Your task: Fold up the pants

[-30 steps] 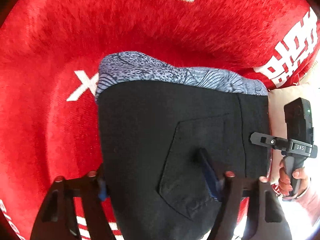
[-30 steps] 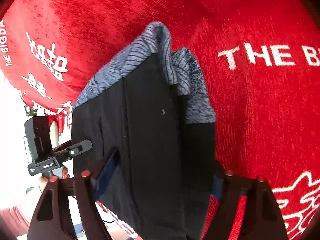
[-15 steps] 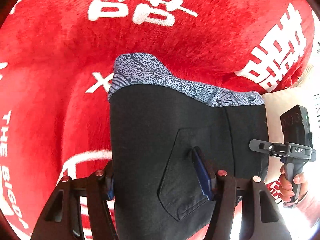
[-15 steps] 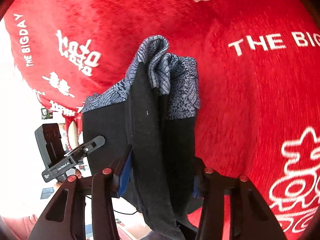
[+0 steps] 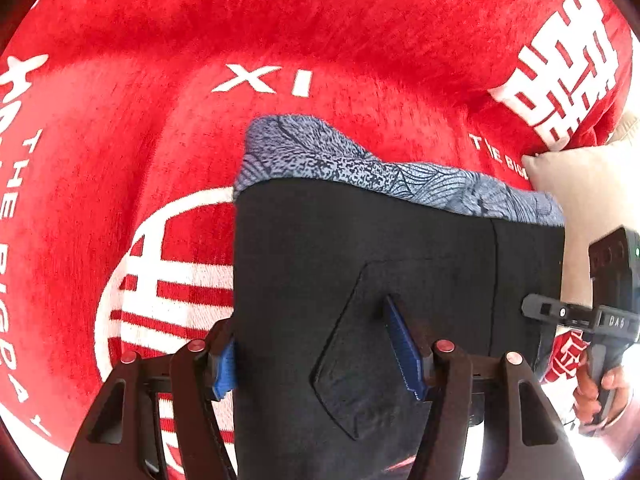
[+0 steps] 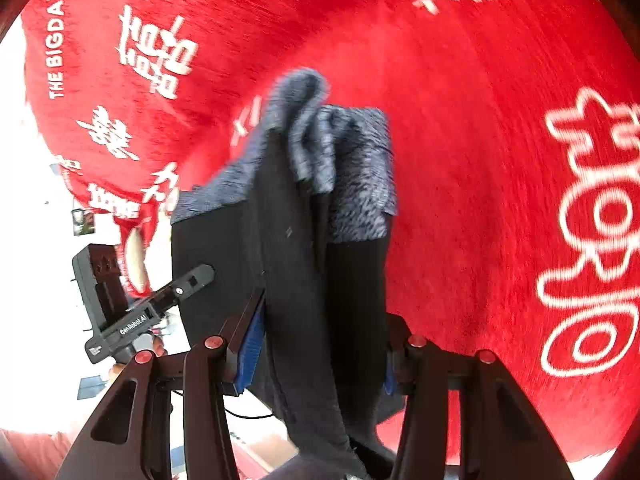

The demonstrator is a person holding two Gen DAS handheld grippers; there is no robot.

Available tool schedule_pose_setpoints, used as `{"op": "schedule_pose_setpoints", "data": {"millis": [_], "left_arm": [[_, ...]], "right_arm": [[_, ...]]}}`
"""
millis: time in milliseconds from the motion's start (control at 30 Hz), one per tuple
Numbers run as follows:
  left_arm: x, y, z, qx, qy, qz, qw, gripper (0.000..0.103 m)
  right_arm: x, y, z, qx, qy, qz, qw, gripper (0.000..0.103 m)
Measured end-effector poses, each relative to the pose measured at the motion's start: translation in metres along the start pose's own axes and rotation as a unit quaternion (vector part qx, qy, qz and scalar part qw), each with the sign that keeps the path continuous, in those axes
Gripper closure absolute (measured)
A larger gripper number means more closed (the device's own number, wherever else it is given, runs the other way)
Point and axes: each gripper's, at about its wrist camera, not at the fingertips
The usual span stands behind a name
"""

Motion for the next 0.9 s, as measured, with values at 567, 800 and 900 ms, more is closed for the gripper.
{"op": "schedule_pose_setpoints", "data": {"millis": [567,800,900], "left_arm": [[0.020,-0.019,0.009,-0.054,-0.019,-0.143,0.9880,0.007],[0.018,-0.016,0.020,-0.045,-0.004,-0.153,0.9872,0.000],[0.019,-0.017,0.023,-0.043,0.002,-0.160,0.9861,0.000]], "right_arm": [[-0.002,0.031,0.015,0.029,-0.050,0.253,0.966,0.007],[0.002,0.020,0.031,0.013,-0.043,0.261,0.964,0.000],[0.007,0.027,0.037,0.018,-0.052,0.275,0.960,0.000]]}}
Point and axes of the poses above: each gripper's, at about its wrist camera, not at the fingertips, and x roughly against the way its jaws point, y to its left, z to its underside, and after that the axes turned 1 degree about y, right-handed
